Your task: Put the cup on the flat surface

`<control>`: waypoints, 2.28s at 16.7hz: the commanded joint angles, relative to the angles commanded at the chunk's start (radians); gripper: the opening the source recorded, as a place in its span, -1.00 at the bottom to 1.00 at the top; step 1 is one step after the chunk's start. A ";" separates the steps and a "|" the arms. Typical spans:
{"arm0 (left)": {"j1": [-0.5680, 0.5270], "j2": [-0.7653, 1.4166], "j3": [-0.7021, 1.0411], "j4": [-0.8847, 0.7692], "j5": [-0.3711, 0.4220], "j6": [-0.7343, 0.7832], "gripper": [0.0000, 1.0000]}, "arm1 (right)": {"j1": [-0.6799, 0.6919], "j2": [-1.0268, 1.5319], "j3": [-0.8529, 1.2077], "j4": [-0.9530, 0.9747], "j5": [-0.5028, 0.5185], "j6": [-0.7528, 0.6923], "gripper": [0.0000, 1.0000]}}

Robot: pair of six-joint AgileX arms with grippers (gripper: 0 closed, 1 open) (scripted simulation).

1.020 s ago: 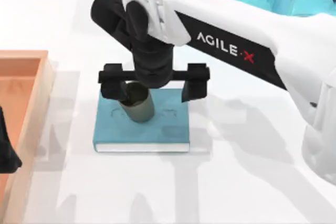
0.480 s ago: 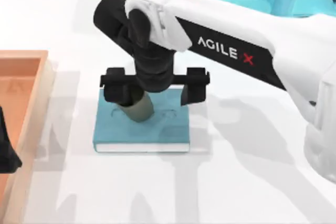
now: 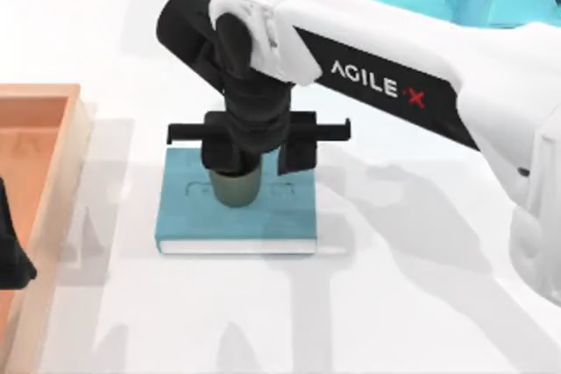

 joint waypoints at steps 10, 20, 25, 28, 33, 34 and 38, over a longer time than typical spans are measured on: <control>0.000 0.000 0.000 0.000 0.000 0.000 1.00 | 0.000 0.000 0.000 0.000 0.000 0.000 -1.00; 0.000 0.000 0.000 0.000 0.000 0.000 1.00 | 0.003 0.033 0.214 -0.179 0.000 0.002 -1.00; 0.000 0.000 0.000 0.000 0.000 0.000 1.00 | 0.002 0.041 0.272 -0.232 0.000 0.000 -1.00; 0.000 0.000 0.000 0.000 0.000 0.000 1.00 | -0.006 0.028 0.257 -0.227 -0.002 -0.009 -1.00; 0.000 0.000 0.000 0.000 0.000 0.000 1.00 | -0.138 -0.136 0.046 -0.183 -0.020 -0.137 -1.00; 0.000 0.000 0.000 0.000 0.000 0.000 1.00 | -0.177 -0.187 -0.027 -0.168 -0.026 -0.176 -1.00; 0.000 0.000 0.000 0.000 0.000 0.000 1.00 | -0.350 -0.414 -0.366 -0.101 -0.055 -0.351 -1.00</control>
